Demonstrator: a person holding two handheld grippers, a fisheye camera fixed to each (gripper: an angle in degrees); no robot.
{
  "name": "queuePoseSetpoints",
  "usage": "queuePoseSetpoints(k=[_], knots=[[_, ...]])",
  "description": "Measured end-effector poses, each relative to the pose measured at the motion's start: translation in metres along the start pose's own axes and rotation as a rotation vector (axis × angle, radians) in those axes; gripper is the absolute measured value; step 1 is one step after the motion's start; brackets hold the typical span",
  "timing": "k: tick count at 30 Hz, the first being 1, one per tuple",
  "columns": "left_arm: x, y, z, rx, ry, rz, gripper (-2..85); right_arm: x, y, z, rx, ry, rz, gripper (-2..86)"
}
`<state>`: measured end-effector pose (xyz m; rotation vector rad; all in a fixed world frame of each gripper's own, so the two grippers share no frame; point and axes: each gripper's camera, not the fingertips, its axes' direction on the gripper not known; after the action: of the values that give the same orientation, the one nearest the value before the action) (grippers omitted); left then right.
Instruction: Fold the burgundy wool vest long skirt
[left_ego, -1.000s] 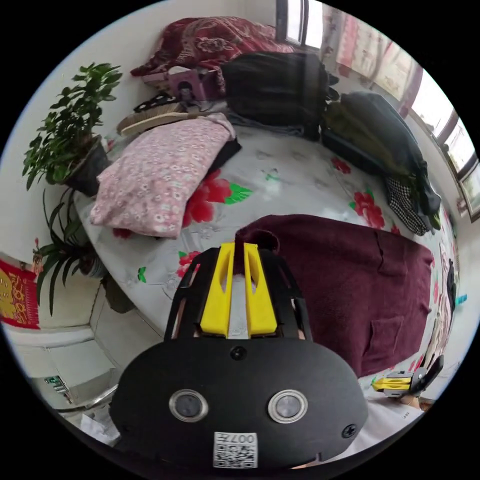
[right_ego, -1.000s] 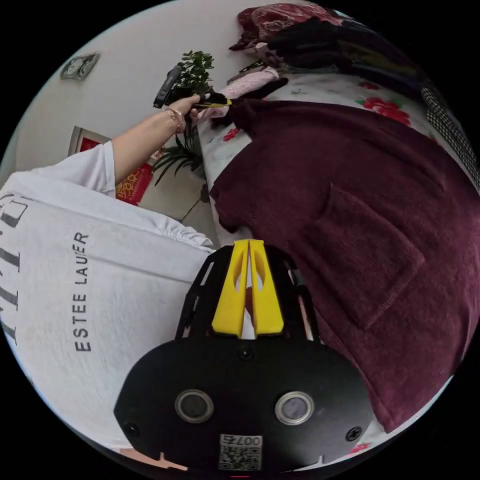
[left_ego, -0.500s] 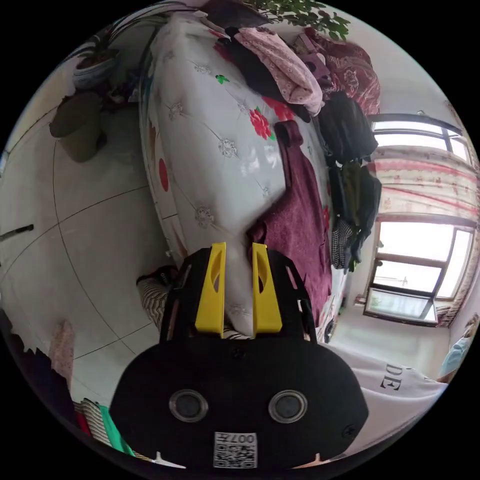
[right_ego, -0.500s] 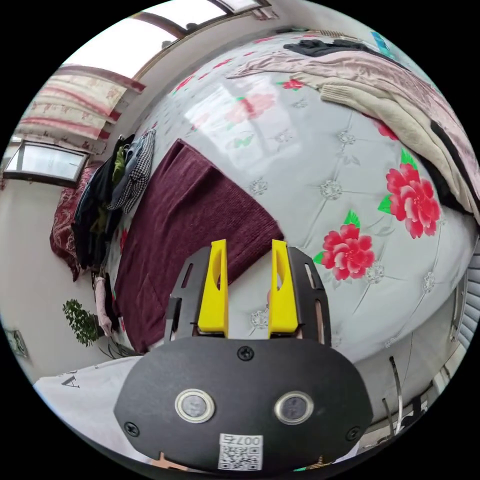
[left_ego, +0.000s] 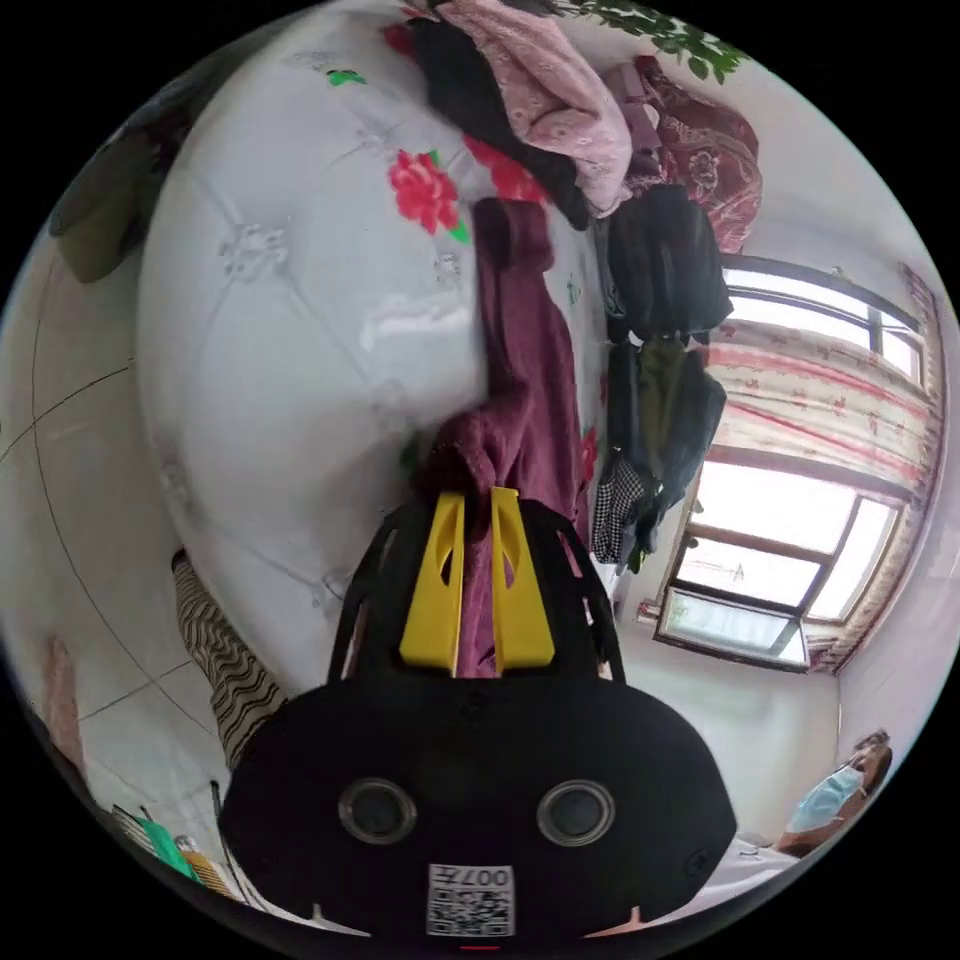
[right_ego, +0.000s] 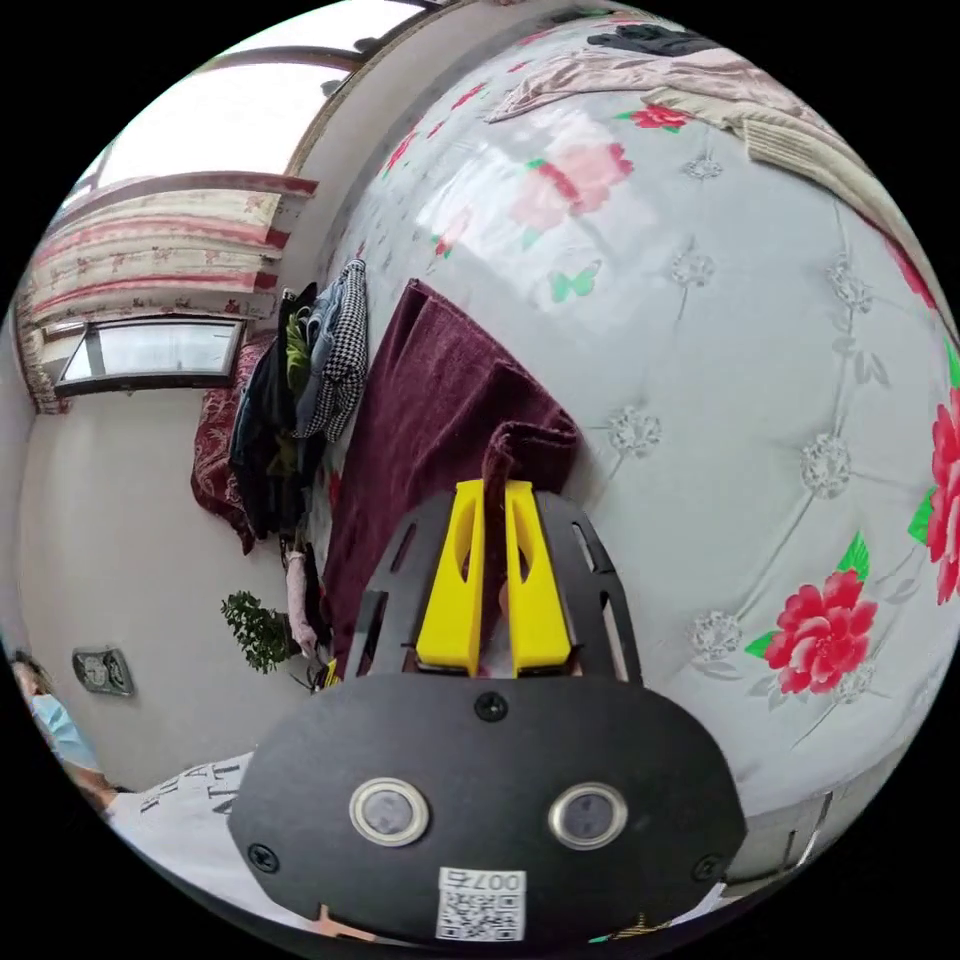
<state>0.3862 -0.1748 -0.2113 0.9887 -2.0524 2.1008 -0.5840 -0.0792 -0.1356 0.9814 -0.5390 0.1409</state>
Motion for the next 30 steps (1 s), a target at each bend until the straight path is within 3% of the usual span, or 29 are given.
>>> queuePoseSetpoints(k=[8, 14, 18, 24, 26, 30], knots=[[0.173, -0.014, -0.033, 0.015, 0.049, 0.590, 3.9, -0.109, -0.025, -0.099, 0.229, -0.343, -0.374, 0.6], [0.211, 0.033, -0.087, 0.024, -0.101, 0.841, 3.9, -0.094, 0.034, -0.178, 0.369, -0.367, -0.444, 0.3], [0.168, 0.046, -0.077, -0.067, -0.213, 0.803, 3.8, -0.028, 0.074, -0.185, 0.350, -0.263, -0.284, 0.3], [0.031, 0.039, -0.004, -0.259, -0.195, 0.388, 4.6, 0.116, 0.136, -0.143, 0.232, -0.215, 0.211, 0.3], [0.008, 0.043, 0.001, -0.265, -0.155, 0.313, 5.9, 0.129, 0.155, -0.141, 0.255, -0.226, 0.255, 0.4], [0.011, 0.050, -0.012, -0.239, -0.191, 0.377, 7.5, 0.124, 0.160, -0.153, 0.275, -0.200, 0.218, 0.4]])
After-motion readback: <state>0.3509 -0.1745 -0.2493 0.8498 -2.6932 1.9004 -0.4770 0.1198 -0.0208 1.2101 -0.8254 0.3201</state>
